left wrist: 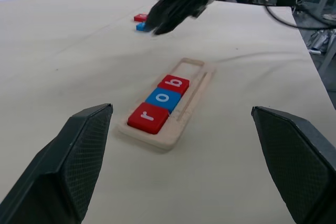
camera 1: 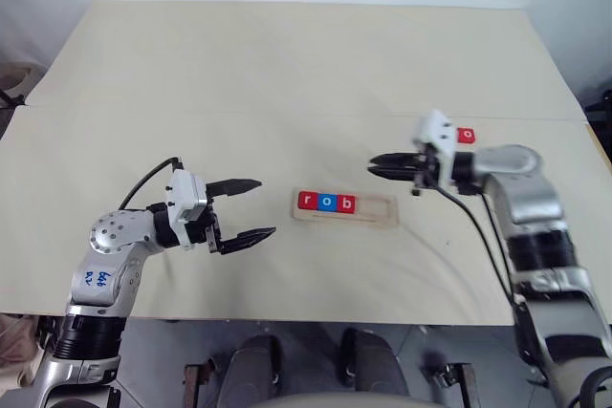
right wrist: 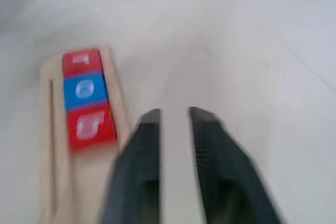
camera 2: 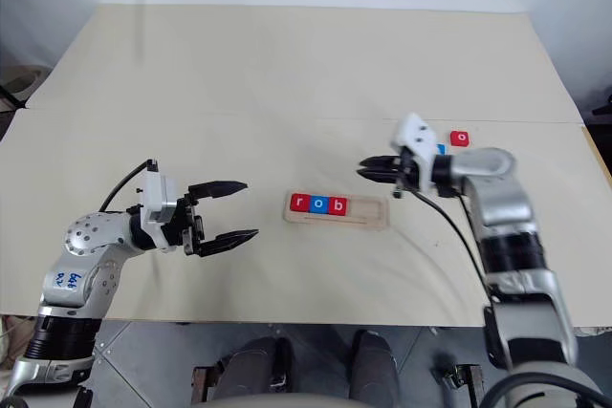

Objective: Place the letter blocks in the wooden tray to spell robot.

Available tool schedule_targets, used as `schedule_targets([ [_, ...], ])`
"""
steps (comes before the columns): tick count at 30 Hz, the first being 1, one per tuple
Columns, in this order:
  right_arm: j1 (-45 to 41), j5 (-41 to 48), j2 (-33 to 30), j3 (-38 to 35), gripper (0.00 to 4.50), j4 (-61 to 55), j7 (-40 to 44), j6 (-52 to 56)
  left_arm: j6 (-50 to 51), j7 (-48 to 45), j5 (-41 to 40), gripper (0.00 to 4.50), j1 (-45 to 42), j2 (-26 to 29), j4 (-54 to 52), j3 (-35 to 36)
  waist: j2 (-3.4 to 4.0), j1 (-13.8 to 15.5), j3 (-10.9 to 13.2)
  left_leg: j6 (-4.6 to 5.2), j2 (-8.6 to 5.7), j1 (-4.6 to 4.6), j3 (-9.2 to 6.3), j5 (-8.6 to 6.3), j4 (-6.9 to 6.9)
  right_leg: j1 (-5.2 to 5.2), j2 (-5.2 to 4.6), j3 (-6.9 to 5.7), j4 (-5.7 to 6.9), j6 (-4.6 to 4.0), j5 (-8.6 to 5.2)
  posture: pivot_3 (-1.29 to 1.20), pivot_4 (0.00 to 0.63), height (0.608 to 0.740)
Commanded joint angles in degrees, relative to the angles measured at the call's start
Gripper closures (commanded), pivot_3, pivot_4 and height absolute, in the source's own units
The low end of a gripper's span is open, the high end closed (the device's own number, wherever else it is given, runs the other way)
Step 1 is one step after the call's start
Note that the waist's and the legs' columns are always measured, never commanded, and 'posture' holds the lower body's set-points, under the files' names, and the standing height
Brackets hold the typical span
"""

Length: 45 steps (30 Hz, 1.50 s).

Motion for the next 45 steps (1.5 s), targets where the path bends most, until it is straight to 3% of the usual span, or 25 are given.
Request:
schedule_targets([
  [1,9.6,5.4,-1.3,-10.3,2.37,-9.1,-3.7,-2.3,-0.6,-1.2,-1.0,0.0,-1.2,0.0,1.5,0.7,0.0,0.3,0.0,0.0,0.0,0.01,0.0,0.0,0.01,0.0,0.0,0.0,0.01,0.0,0.0,0.0,0.15,0.74],
  [5,24.1,8.6,0.1,-21.4,1.0,-16.1,-9.4,-5.0,-1.2,-2.0,-0.7,0.0,-2.5,-0.4,4.6,0.8,0.0,0.4,0.0,0.0,-0.01,0.05,0.03,0.0,0.02,0.02,0.0,0.04,0.04,0.0,0.0,0.0,0.15,0.74],
  [8,34.9,9.3,4.8,-29.5,0.04,-18.7,-15.3,-10.2,0.0,-1.3,-0.3,0.0,-4.3,-1.4,7.4,0.0,-0.02,0.6,0.0,0.0,0.0,0.12,0.02,-0.01,-0.03,0.06,0.01,0.05,0.04,0.0,0.0,0.0,0.15,0.74],
  [14,47.8,8.2,11.6,-33.6,0.04,-22.7,-23.0,-17.0,0.5,-2.1,-0.1,0.0,-8.0,-3.1,10.7,-1.1,0.0,0.0,0.0,0.01,0.0,0.22,0.07,-0.02,-0.05,0.08,0.02,0.16,0.08,0.0,0.0,0.0,0.15,0.74],
  [19,49.9,8.8,13.3,-32.8,0.04,-22.1,-26.5,-18.8,-1.0,-3.1,1.0,0.0,-10.0,-3.8,12.5,-1.9,0.01,0.0,0.0,0.01,0.01,0.36,0.23,-0.02,-0.11,0.05,0.05,0.41,0.11,0.0,0.0,0.0,0.15,0.74],
  [24,38.8,10.4,6.9,-28.4,0.04,-21.6,-30.7,-6.2,-2.9,-4.1,1.7,0.0,-11.3,-4.1,13.4,-2.5,0.02,-0.4,0.0,0.03,0.02,0.37,0.19,-0.04,-0.04,-0.01,0.06,0.59,0.18,0.0,0.01,0.0,0.15,0.74],
  [28,24.6,8.1,0.1,-23.1,0.04,-15.9,-37.3,10.3,-3.2,-3.9,2.1,0.0,-11.1,-4.1,13.0,-2.5,0.03,0.0,0.0,0.03,0.02,0.36,0.15,-0.04,-0.04,-0.06,0.06,0.58,0.22,-0.01,0.0,0.0,0.15,0.74],
  [35,-2.3,4.8,0.4,-14.0,0.04,2.1,-44.2,22.4,-3.6,-2.4,2.3,0.0,-9.2,-4.5,11.1,-2.1,0.02,0.1,0.0,0.04,0.03,0.24,0.35,-0.03,-0.02,-0.13,0.07,0.52,0.18,-0.01,0.01,0.0,0.15,0.74],
  [39,-8.2,2.4,0.7,-10.1,0.04,8.6,-44.3,22.3,-3.5,-1.5,2.1,0.0,-8.3,-4.5,9.6,-1.9,0.02,0.2,0.0,0.06,0.0,0.14,0.34,-0.04,0.01,-0.12,0.05,0.47,0.09,0.02,0.03,0.0,0.15,0.74],
  [45,-11.7,2.5,1.4,-10.7,0.04,11.5,-46.3,22.9,-3.6,-0.5,1.9,0.0,-7.3,-4.1,8.5,-1.2,0.02,-0.1,0.0,0.06,0.01,0.12,0.35,-0.05,-0.01,-0.15,0.05,0.46,0.09,0.02,0.03,0.0,0.15,0.74],
])
